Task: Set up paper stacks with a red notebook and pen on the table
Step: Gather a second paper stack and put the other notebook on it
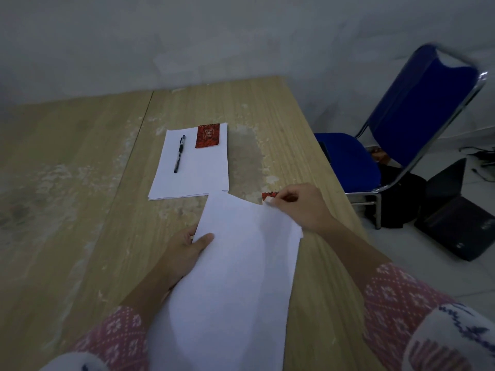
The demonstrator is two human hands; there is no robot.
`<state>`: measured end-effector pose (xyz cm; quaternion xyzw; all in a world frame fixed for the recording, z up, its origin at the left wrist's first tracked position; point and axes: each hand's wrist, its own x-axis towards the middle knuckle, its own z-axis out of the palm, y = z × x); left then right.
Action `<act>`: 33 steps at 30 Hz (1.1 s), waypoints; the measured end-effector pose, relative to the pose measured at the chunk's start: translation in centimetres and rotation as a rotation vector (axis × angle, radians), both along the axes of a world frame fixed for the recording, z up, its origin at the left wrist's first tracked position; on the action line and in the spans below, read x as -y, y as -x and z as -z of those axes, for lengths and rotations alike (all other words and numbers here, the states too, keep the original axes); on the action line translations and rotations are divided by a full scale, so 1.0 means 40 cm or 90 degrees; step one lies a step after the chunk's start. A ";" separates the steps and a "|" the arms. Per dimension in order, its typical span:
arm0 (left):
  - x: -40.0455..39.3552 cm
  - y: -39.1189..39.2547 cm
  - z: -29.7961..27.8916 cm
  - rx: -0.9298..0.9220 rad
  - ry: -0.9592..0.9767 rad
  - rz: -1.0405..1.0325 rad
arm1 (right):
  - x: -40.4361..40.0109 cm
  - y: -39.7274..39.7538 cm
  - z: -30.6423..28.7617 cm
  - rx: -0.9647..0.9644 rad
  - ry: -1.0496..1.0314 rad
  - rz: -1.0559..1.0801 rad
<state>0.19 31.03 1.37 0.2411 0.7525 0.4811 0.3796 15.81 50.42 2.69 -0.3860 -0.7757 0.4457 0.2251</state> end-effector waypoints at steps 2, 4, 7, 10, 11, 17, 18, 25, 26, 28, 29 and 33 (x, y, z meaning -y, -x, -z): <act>-0.039 -0.009 0.014 -0.071 0.024 -0.018 | 0.011 0.002 0.018 -0.023 -0.029 -0.016; -0.074 -0.020 0.026 -0.125 0.035 -0.050 | 0.031 0.000 0.055 -0.015 -0.071 -0.050; -0.116 -0.025 0.047 -0.185 0.042 -0.052 | 0.062 -0.016 0.113 0.027 -0.156 -0.111; -0.139 -0.010 0.074 -0.233 0.081 -0.047 | 0.083 -0.036 0.159 0.030 -0.227 -0.112; -0.143 -0.004 0.083 -0.239 0.090 -0.048 | 0.085 -0.039 0.174 0.009 -0.251 -0.064; -0.146 0.009 0.112 -0.252 0.095 -0.051 | 0.063 -0.017 0.196 0.229 -0.124 0.304; -0.146 0.008 0.113 -0.249 0.090 -0.055 | 0.062 -0.011 0.196 0.260 -0.112 0.298; -0.139 0.002 0.121 -0.228 0.040 -0.077 | 0.043 0.023 0.172 0.080 0.023 0.286; -0.134 0.000 0.119 -0.222 0.027 -0.085 | 0.041 0.024 0.163 0.035 0.063 0.289; -0.121 -0.003 0.116 -0.203 0.001 -0.098 | 0.042 0.021 0.139 -0.051 0.135 0.291; -0.111 -0.004 0.110 -0.189 -0.018 -0.107 | 0.045 0.022 0.128 -0.090 0.166 0.287; -0.068 0.002 0.079 -0.155 -0.099 -0.161 | 0.052 0.030 0.098 -0.195 0.307 0.249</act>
